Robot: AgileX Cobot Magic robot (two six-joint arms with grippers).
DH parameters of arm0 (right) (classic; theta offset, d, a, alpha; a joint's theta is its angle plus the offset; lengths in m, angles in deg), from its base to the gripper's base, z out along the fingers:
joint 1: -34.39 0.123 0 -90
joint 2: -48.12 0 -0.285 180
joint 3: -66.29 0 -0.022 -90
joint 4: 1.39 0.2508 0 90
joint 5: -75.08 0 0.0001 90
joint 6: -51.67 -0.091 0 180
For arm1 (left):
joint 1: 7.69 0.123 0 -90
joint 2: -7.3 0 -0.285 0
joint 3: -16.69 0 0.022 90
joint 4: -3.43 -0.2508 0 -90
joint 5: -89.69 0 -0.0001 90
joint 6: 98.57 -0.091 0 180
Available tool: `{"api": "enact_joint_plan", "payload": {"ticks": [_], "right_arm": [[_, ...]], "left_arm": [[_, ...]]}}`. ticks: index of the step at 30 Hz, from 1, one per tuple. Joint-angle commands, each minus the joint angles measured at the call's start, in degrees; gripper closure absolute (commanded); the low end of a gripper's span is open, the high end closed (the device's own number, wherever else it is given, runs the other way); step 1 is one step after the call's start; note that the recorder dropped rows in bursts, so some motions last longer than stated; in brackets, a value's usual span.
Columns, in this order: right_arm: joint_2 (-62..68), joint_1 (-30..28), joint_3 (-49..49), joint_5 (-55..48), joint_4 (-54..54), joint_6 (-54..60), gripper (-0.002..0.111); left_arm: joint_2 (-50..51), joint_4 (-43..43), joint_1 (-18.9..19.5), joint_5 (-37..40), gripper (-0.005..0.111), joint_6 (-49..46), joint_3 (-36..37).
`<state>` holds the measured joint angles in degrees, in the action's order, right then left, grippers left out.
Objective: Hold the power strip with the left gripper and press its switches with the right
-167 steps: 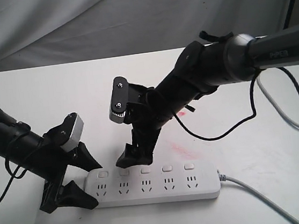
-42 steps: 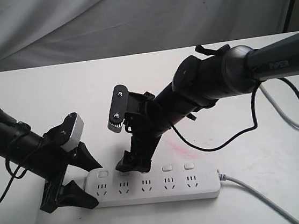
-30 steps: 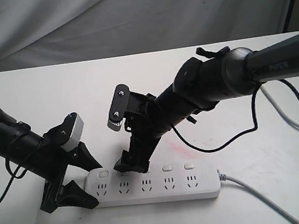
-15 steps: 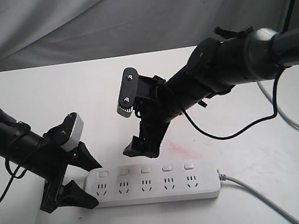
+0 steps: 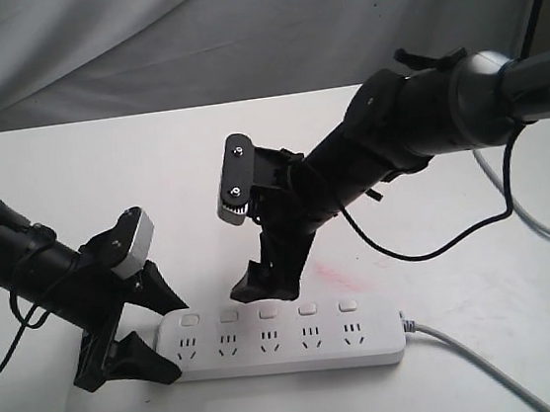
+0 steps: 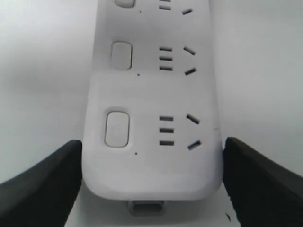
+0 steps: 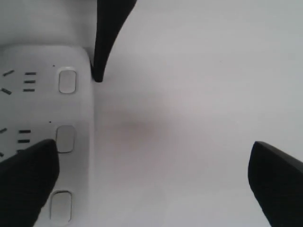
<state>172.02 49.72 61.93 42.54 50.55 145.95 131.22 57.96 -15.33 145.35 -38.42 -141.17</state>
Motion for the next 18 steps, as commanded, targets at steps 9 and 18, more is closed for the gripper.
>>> {"api": "enact_joint_plan", "payload": {"ticks": [9,18], "right_arm": [[-0.6,-3.9,-0.4,-5.3,-0.4,0.0,0.003],[-0.6,-3.3,-0.4,-5.5,-0.6,0.1,0.003]], "left_arm": [[0.1,0.5,-0.4,-0.5,0.061,-0.1,-0.3],[0.1,0.5,-0.4,-0.5,0.061,-0.1,-0.3]]}}
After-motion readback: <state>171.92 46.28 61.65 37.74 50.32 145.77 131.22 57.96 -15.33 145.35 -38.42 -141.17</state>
